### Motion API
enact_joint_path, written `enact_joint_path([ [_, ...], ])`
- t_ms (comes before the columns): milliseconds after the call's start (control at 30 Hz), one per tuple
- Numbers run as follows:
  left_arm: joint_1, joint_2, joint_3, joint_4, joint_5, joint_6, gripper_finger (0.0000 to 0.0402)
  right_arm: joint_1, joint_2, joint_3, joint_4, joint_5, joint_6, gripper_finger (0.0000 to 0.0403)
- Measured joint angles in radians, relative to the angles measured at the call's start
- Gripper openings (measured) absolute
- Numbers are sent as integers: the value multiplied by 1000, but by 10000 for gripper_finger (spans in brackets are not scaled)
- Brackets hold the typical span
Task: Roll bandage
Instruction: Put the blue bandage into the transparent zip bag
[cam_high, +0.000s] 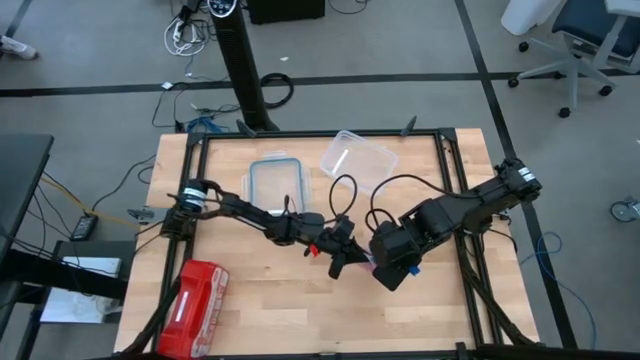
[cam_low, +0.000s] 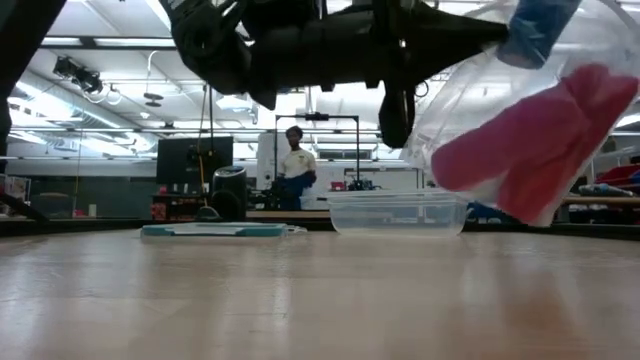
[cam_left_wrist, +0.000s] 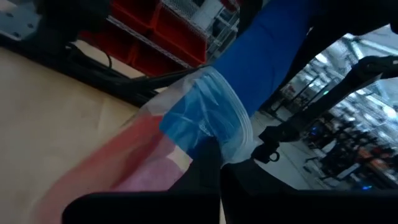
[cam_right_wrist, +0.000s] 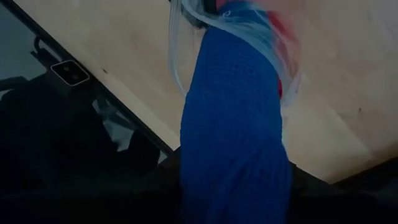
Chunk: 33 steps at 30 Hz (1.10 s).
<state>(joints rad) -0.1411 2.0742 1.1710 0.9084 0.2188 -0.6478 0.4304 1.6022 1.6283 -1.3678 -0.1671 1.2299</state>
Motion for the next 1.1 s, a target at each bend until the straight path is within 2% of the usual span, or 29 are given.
enact_joint_path([
  [300, 40, 4, 1, -52, 40, 34, 0, -40, 68, 0, -26, 15, -127, 127],
  [500, 62, 2, 1, -132, 76, 80, 0, -32, 80, 0, -7, 121, -154, 126],
  [767, 80, 3, 1, -196, 141, 113, 0, -32, 111, -34, 62, 107, -195, 125],
  [933, 88, 4, 1, -192, 172, 114, 0, -24, 115, -85, 139, 91, -235, 126],
  [1100, 97, 4, 2, -162, 195, 89, 0, -1, 114, -86, 138, 107, -239, 123],
])
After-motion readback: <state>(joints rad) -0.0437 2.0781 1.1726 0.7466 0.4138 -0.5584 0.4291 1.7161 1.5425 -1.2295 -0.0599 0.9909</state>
